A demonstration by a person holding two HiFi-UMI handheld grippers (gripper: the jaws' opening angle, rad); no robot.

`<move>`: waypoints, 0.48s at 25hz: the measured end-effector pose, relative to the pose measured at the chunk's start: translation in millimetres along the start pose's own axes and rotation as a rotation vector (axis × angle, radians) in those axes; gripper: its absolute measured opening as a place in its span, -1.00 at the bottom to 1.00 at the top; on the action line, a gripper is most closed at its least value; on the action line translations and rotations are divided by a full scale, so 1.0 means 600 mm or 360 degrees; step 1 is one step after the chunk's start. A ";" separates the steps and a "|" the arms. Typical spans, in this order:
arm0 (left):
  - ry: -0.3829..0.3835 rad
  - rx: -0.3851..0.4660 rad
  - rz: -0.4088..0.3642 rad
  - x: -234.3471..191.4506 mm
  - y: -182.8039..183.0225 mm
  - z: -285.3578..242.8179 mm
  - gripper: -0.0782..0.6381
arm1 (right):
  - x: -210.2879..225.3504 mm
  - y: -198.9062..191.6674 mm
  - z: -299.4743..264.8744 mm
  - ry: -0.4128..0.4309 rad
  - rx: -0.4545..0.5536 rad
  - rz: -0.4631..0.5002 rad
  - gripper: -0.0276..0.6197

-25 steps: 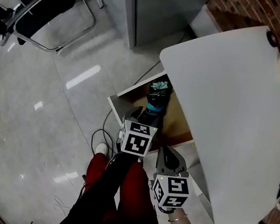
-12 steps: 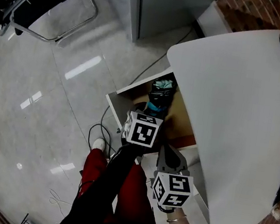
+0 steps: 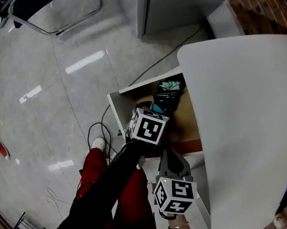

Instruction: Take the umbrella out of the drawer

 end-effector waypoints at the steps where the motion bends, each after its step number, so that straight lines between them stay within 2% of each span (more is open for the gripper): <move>1: -0.0010 -0.0003 0.0007 0.001 -0.001 -0.003 -0.01 | 0.000 -0.001 0.000 0.0000 -0.0006 0.0001 -0.89; 6: -0.0070 -0.0029 0.0036 0.009 -0.006 -0.018 -0.01 | 0.000 -0.008 -0.003 0.0003 -0.0034 0.0001 -0.89; 12: -0.0092 -0.0040 0.0001 0.023 -0.009 -0.039 -0.01 | 0.005 -0.014 -0.007 -0.0001 -0.0056 -0.0007 -0.89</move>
Point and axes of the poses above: the fingertips, and each gripper's own axes: z backward along the fingers, x to its right, y out of its top, the point moved 3 cm from there along z, backward along the fingers, and after that the axes turned 6 degrees about x, right-handed, at the moved point
